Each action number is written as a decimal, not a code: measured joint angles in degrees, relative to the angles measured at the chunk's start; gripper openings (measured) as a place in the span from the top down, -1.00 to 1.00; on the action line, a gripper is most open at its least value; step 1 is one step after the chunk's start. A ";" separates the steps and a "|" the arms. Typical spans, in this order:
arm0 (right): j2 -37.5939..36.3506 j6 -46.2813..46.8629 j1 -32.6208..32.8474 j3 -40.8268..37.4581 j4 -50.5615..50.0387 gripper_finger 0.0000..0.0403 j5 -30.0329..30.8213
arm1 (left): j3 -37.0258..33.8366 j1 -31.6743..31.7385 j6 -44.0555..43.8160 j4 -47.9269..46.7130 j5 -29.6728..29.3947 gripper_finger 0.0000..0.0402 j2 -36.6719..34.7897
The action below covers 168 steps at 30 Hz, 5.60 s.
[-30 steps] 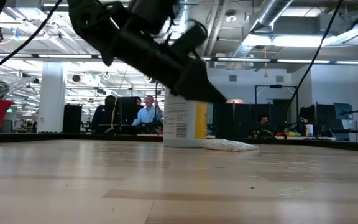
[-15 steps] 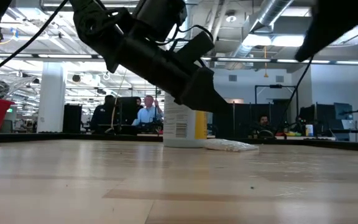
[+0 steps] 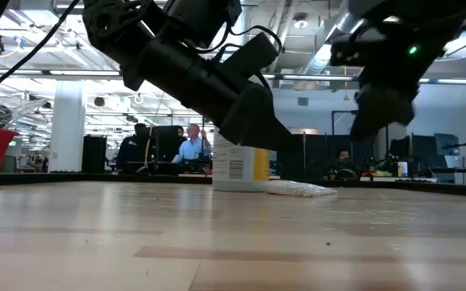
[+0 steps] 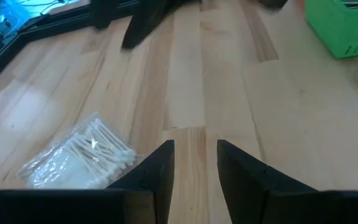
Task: Pick & Place Travel size toiletries
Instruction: Put the cotton pack into the left green bin
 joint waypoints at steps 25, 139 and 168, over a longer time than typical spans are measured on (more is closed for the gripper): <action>0.00 -28.31 -14.24 -5.82 25.22 0.41 -14.43 | 0.00 -2.30 -4.55 -0.33 0.15 0.44 -0.02; 8.81 -27.02 -18.43 -5.00 37.35 -0.16 -23.08 | 0.00 -2.12 -6.90 -4.30 0.00 0.44 -0.07; 9.20 -27.63 -19.39 -4.84 37.02 0.99 -23.23 | -0.33 -2.12 -6.90 -6.38 0.00 0.44 -0.07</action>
